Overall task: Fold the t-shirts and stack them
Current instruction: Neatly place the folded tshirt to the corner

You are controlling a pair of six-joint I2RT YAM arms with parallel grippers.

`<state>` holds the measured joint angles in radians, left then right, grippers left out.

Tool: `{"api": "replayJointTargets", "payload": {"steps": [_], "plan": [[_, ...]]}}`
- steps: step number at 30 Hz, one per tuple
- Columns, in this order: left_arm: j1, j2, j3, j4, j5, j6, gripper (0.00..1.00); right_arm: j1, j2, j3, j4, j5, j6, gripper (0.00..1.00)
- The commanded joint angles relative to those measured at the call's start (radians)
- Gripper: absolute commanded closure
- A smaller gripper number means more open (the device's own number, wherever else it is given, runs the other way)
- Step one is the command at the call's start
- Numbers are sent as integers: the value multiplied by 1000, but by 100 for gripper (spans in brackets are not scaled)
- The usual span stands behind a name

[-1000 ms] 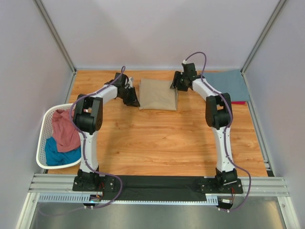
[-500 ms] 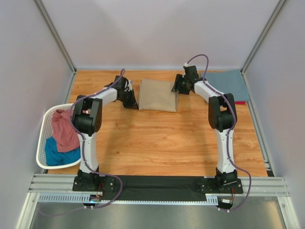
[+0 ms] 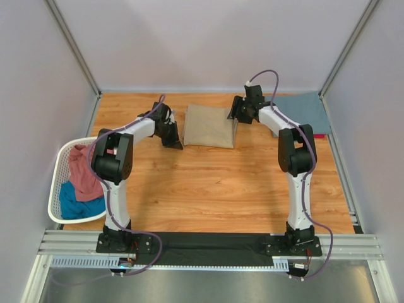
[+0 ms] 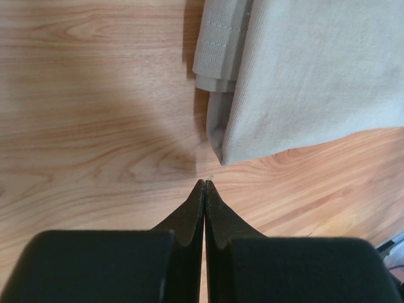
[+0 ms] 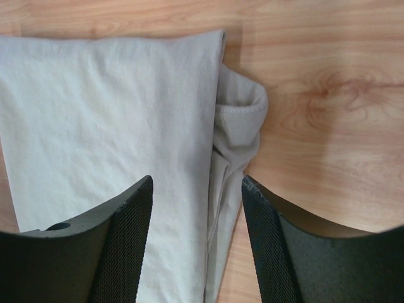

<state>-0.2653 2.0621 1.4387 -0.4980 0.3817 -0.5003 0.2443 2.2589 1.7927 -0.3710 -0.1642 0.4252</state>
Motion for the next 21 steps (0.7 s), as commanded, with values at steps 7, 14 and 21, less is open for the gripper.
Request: {"api": "replayJointTargets", "payload": {"steps": [7,14,21], "plan": [[-2,-27,80,-83,-104,-26,98,23,128,164,-88,95,17,39],[8,-46,91,-109,-118,-40,97,35,186,209,-145,79,56,39],[11,-171,66,-171,-103,-21,96,35,163,154,-102,17,72,42]]}}
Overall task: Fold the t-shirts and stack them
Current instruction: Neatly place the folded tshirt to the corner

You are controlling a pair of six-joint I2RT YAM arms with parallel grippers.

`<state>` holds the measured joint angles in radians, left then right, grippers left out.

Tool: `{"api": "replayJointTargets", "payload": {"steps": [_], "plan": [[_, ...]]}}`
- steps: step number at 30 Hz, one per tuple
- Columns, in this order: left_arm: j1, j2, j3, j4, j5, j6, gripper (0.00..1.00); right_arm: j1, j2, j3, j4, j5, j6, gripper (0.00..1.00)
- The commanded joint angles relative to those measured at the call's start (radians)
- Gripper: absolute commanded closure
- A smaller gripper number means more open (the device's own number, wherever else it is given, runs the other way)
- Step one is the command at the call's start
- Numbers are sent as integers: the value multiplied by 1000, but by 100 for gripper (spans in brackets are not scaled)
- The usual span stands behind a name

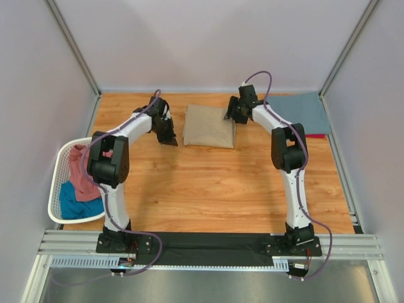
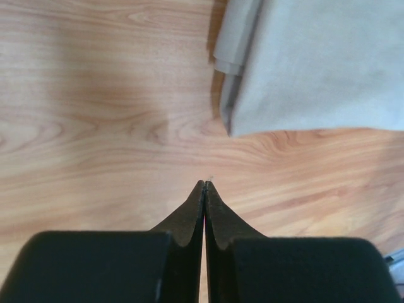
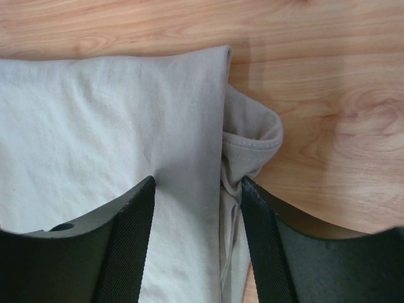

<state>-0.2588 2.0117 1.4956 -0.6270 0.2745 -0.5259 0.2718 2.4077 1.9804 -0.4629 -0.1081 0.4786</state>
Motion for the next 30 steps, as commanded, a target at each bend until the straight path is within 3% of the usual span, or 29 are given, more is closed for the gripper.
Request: {"api": "replayJointTargets", "payload": {"steps": [1,10,16,17,26,30], "plan": [[4,-135,11,-57,8,12,95,7,10,-44,12,-53,18,43],[7,-352,-50,-149,40,66,92,0,18,-101,87,-146,54,56],[10,-422,-87,-163,55,89,92,-55,11,-187,240,-299,135,98],[12,-427,-92,-168,55,93,92,-62,7,-196,260,-317,135,100],[20,-430,-120,-168,65,122,92,-129,-124,-261,389,-507,63,100],[20,-430,-120,-177,65,136,92,-160,-131,-203,264,-502,8,100]]}}
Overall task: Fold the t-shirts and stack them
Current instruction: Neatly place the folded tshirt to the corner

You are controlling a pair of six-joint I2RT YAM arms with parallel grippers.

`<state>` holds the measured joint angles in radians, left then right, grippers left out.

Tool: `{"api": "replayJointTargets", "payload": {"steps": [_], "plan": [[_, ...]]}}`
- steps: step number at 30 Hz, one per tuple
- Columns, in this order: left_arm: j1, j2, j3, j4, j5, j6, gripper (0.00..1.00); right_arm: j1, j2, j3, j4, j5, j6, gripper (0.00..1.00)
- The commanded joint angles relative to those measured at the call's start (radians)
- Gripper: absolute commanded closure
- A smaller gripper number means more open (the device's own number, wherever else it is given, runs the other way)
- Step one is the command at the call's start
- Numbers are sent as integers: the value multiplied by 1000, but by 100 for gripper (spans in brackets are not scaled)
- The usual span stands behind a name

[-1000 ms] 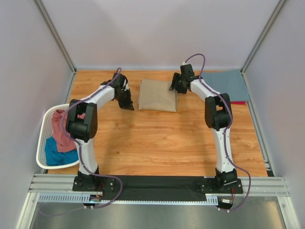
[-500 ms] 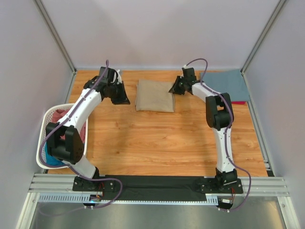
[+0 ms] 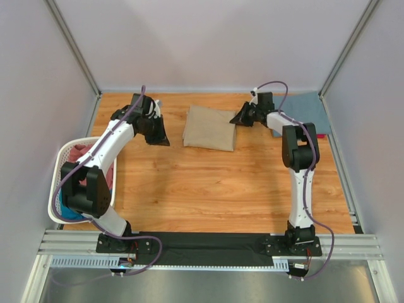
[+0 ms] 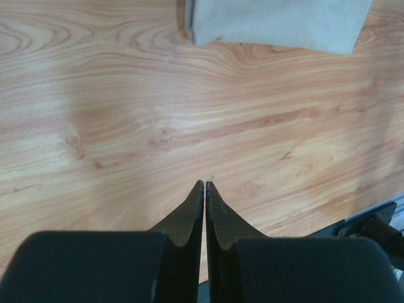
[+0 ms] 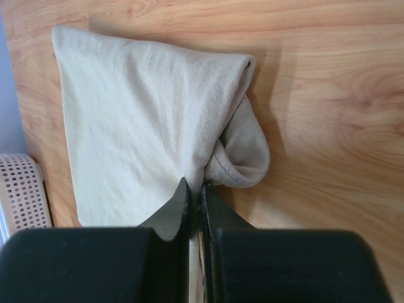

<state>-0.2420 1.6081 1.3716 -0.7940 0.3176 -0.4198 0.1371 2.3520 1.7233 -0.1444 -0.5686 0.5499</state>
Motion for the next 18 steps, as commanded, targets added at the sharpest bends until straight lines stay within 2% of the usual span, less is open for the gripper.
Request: {"api": "replayJointTargets", "payload": {"steps": [1,9,11,12,13,16,18], "plan": [[3,-27,6,-13,20,33,92,-36,-77,65,-82,-15,-105,100],[3,-23,4,-8,49,42,91,-71,-45,240,-363,111,-243,100],[3,-25,-2,-8,55,41,91,-88,15,321,-414,90,-236,100],[3,-25,-2,-7,64,39,91,-93,33,341,-446,70,-231,97],[3,-27,0,-4,66,41,91,-100,49,351,-449,52,-226,87],[4,-31,4,-2,67,44,91,-103,64,320,-416,67,-219,72],[4,-34,4,-2,69,44,91,-102,73,311,-406,82,-231,69]]}}
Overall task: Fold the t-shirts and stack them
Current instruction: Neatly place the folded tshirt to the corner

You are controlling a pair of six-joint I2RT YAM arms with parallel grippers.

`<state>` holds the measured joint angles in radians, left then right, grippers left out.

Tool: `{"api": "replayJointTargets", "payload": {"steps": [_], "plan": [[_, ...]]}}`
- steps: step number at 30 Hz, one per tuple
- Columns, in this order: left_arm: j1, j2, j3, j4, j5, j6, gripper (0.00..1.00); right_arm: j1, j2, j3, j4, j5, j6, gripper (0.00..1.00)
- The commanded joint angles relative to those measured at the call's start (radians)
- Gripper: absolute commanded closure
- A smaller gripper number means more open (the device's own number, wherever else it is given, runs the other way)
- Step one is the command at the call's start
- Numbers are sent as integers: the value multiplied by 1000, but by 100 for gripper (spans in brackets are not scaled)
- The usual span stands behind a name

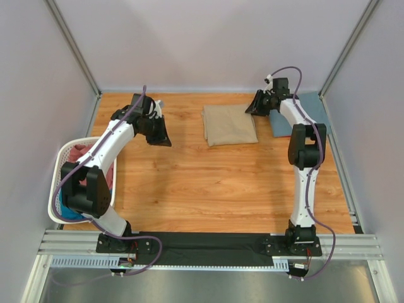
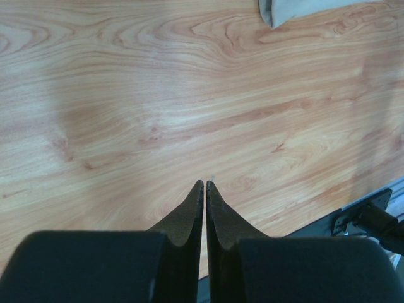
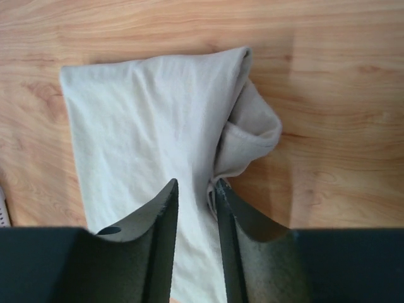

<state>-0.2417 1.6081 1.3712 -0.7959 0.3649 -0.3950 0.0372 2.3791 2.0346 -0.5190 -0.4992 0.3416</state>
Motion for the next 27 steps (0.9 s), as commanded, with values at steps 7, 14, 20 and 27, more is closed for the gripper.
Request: {"api": "replayJointTargets", "payload": {"steps": [7,14,20,27], "plan": [[4,-40,-6,9,22,15,91,-20,95,62,-61,76,-26,55],[4,-34,-3,17,34,8,90,-19,65,44,-67,172,-18,38],[4,-42,-6,24,42,7,90,-22,140,162,-121,108,-55,34],[4,-53,0,23,60,11,90,-23,269,358,-295,-36,-111,32]]}}
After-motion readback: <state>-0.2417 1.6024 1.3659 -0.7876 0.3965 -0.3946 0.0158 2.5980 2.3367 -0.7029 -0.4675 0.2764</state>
